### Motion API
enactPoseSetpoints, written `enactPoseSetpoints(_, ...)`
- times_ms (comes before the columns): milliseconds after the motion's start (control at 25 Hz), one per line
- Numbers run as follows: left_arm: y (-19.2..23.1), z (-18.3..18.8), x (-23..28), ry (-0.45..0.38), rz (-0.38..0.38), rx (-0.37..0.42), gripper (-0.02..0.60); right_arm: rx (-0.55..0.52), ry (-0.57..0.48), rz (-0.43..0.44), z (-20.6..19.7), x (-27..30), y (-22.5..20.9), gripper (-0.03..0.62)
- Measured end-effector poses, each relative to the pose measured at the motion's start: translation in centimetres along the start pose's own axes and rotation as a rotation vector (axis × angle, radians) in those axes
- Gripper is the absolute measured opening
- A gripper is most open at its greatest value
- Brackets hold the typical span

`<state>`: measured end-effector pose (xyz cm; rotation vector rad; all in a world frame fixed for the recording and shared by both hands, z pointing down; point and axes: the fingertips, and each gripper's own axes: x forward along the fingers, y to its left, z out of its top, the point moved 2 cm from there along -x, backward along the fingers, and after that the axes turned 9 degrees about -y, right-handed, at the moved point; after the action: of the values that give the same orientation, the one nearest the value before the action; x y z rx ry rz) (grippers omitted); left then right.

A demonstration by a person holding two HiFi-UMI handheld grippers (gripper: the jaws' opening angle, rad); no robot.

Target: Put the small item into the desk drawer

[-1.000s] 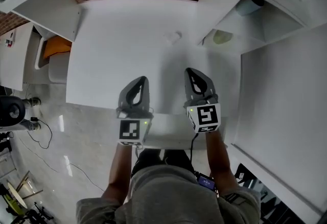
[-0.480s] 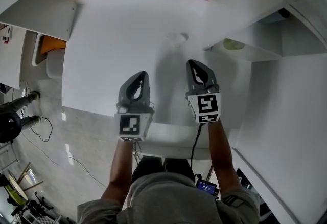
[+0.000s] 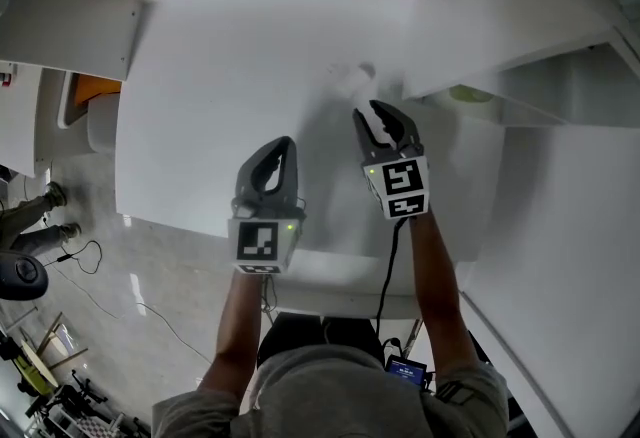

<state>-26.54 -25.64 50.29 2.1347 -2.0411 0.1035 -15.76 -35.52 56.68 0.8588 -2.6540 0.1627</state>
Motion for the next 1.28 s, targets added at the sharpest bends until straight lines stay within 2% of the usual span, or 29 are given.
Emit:
enactPoseSetpoints(80,0.2,-0.4,0.2,0.008,0.004,-0.004,0.012,0.007,0.012,0.008,-0.9,1.4,-0.1,0.166)
enactPoseSetpoints(520,1.0,-2.6,0.5,0.048,0.012,-0.030,0.012,0.011,0.052,-0.059,-4.0,5.9,-2.0,0.367)
enactPoseSetpoints(680,1.0,-2.9,0.8,0.056,0.013,-0.040,0.012,0.009,0.066,-0.046,-4.6,6.5,-2.2,0.394)
enactPoseSetpoints(920,0.9,-3.0,0.6,0.058,0.014,-0.045,0.012,0.009,0.089,-0.026,-4.8,7.3,-2.1,0.397)
enactPoseSetpoints(1040,1.1,-3.1,0.4,0.059,0.022,-0.040,0.012,-0.009,0.100,-0.039,-5.0,7.4,-2.3,0.312)
enactPoseSetpoints(1120,1.3,-3.1,0.2,0.058,0.027,-0.038,0.012,-0.018,0.105,-0.040,-5.0,7.4,-2.4,0.279)
enactPoseSetpoints(1280,1.5,-2.8,-0.2,0.055,0.037,-0.035,0.012,-0.021,0.107,-0.035,-5.1,7.3,-2.3,0.275)
